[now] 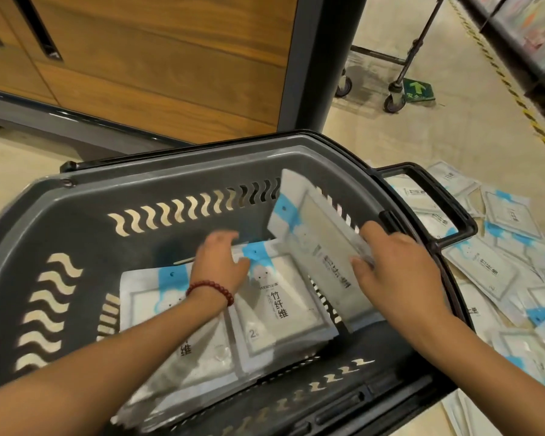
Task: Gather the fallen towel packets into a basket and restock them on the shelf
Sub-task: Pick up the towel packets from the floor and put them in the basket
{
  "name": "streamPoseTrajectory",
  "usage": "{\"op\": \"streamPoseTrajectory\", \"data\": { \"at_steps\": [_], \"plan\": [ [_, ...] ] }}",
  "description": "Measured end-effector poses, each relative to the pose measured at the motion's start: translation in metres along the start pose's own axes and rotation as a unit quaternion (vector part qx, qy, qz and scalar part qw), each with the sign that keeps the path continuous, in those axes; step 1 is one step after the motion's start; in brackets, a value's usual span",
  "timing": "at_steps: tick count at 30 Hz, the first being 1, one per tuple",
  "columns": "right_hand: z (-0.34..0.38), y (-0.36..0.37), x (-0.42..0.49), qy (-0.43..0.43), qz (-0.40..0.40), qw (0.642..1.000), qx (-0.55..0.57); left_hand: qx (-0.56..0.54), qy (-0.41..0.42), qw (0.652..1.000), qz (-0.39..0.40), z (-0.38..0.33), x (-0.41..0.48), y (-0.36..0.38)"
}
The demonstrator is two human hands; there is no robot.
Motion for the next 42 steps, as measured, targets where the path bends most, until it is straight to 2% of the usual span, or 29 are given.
{"op": "streamPoseTrajectory", "data": {
  "at_steps": [2, 4, 6, 8, 11, 13, 15, 17, 19, 21, 23, 24, 31, 36, 39, 42],
  "plan": [
    [0.006, 0.008, 0.009, 0.023, 0.053, 0.997, 0.044, 0.008, 0.13, 0.982, -0.134, -0.021, 0.013, -0.043],
    [0.01, 0.02, 0.02, 0.086, 0.092, 0.981, 0.149, 0.038, 0.213, 0.95, -0.227, -0.034, 0.029, -0.075],
    [0.013, 0.036, 0.031, 0.162, 0.13, 0.948, 0.243, 0.114, 0.211, 0.945, -0.224, -0.038, 0.052, -0.09],
    [0.011, 0.055, 0.037, 0.226, 0.166, 0.92, 0.275, 0.217, 0.181, 0.942, -0.18, -0.035, 0.072, -0.092],
    [0.004, 0.077, 0.037, 0.246, 0.231, 0.926, 0.166, 0.278, 0.176, 0.925, -0.19, -0.033, 0.084, -0.086],
    [0.008, 0.088, 0.036, 0.18, 0.294, 0.939, 0.008, 0.26, 0.172, 0.923, -0.224, -0.033, 0.087, -0.085],
    [0.021, 0.104, 0.033, 0.077, 0.333, 0.931, -0.131, 0.254, 0.176, 0.919, -0.244, -0.033, 0.088, -0.083],
    [0.046, 0.124, 0.03, -0.065, 0.352, 0.921, -0.156, 0.256, 0.179, 0.917, -0.25, -0.031, 0.09, -0.081],
    [0.071, 0.145, 0.025, -0.214, 0.382, 0.889, -0.131, 0.261, 0.181, 0.912, -0.261, -0.029, 0.091, -0.079],
    [0.089, 0.165, 0.019, -0.331, 0.411, 0.836, -0.152, 0.267, 0.179, 0.909, -0.265, -0.028, 0.092, -0.078],
    [0.102, 0.18, 0.015, -0.398, 0.422, 0.79, -0.197, 0.27, 0.177, 0.91, -0.261, -0.028, 0.093, -0.077],
    [0.106, 0.185, 0.015, -0.411, 0.425, 0.778, -0.212, 0.27, 0.178, 0.91, -0.259, -0.028, 0.093, -0.077],
    [0.093, 0.193, 0.027, -0.356, 0.439, 0.795, -0.221, 0.276, 0.179, 0.908, -0.26, -0.022, 0.097, -0.074],
    [0.083, 0.192, 0.028, -0.325, 0.484, 0.797, -0.16, 0.277, 0.175, 0.912, -0.248, -0.019, 0.099, -0.072],
    [0.076, 0.167, 0.032, -0.262, 0.487, 0.824, -0.125, 0.271, 0.171, 0.923, -0.212, -0.018, 0.097, -0.074],
    [0.057, 0.124, 0.026, -0.209, 0.444, 0.864, -0.112, 0.252, 0.156, 0.942, -0.155, -0.018, 0.093, -0.081]
  ]
}}
Point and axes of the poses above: each hand's wrist, its own x-axis towards the middle knuckle, its own y-axis out of the palm, z = x × y, the point moved 3 cm from there along x, towards the middle knuckle, and after that the axes turned 3 degrees about x, right-handed, at the moved point
